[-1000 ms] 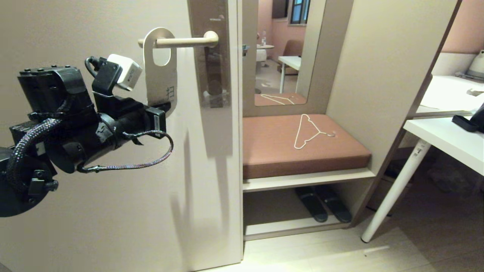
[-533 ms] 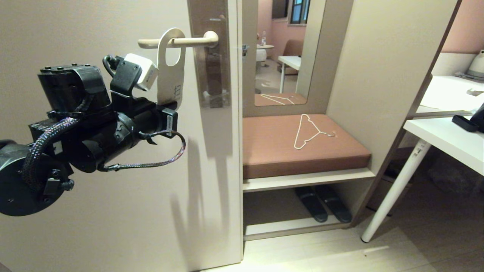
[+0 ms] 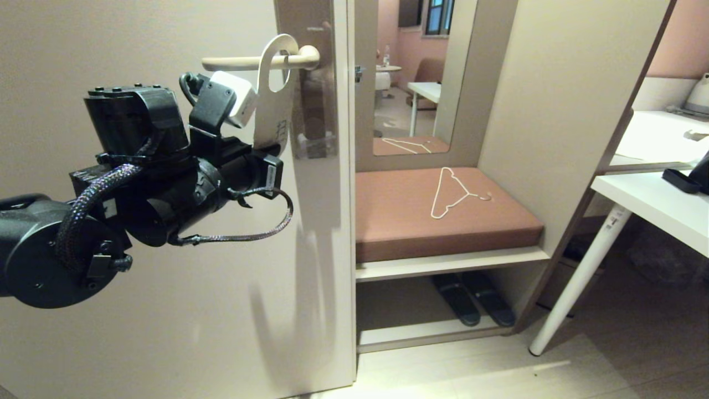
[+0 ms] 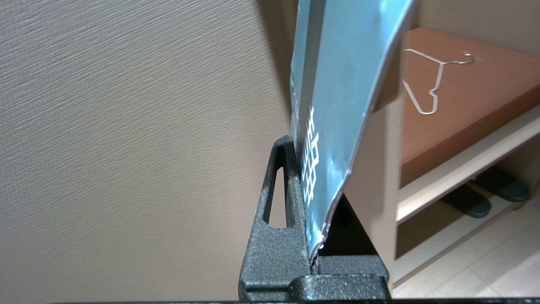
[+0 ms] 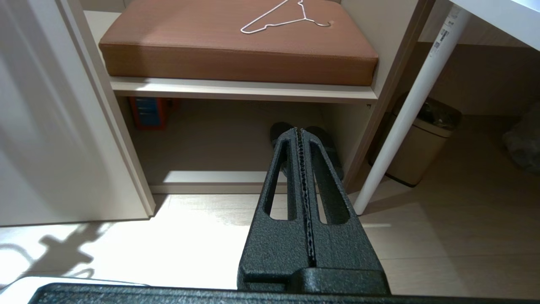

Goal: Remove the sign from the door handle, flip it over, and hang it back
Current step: Hang the sign back with the other side facing out

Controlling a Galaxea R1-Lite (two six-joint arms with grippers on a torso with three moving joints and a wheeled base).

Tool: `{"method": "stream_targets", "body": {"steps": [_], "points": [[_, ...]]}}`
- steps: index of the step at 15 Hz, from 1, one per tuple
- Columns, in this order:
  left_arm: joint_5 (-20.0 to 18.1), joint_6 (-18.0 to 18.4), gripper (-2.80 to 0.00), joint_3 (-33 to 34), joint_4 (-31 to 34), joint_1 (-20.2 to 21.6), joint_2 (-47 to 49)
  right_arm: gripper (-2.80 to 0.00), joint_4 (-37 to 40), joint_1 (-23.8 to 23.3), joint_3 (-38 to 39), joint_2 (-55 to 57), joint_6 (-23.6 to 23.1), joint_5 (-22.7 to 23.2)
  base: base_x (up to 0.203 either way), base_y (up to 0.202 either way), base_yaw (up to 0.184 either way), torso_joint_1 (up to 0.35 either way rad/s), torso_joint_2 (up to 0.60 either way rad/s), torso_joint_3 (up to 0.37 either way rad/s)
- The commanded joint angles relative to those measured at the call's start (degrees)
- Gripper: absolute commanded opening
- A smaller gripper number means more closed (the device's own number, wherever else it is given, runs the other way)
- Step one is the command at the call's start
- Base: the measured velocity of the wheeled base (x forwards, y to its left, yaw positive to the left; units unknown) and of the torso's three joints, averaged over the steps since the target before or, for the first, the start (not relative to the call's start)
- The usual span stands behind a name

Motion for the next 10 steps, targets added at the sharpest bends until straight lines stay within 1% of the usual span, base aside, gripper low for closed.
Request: {"method": "stream_targets", "body": {"steps": [1,4,8,9,10], "points": [[0.1,0.1,-2.80,-0.1,-0.2,-0.8,0.2,-2.80,0.0,0.0,0.0,0.0,0.0,0.0,0.000,0.000,0.000,0.000,0.00,0.000],[1.0,0.1,-2.80,0.0,-0.2,-1.4,0.3,-2.80,0.0,0.0,0.0,0.0,0.0,0.0,0.000,0.000,0.000,0.000,0.00,0.000],[1.0,0.1,-2.80,0.2,-0.2,-2.2,0.2,-2.80,0.0,0.0,0.0,0.0,0.0,0.0,0.000,0.000,0.000,0.000,0.00,0.000],[1.0,0.1,0.00,0.2,-0.2,-2.5,0.2,-2.80,0.0,0.0,0.0,0.0,0.0,0.0,0.000,0.000,0.000,0.000,0.00,0.000],[1.0,-0.1,0.00,0.2,-0.3,-2.8,0.2,-2.80,0.0,0.0,-0.1,0.0,0.0,0.0,0.000,0.000,0.000,0.000,0.00,0.000]]}}
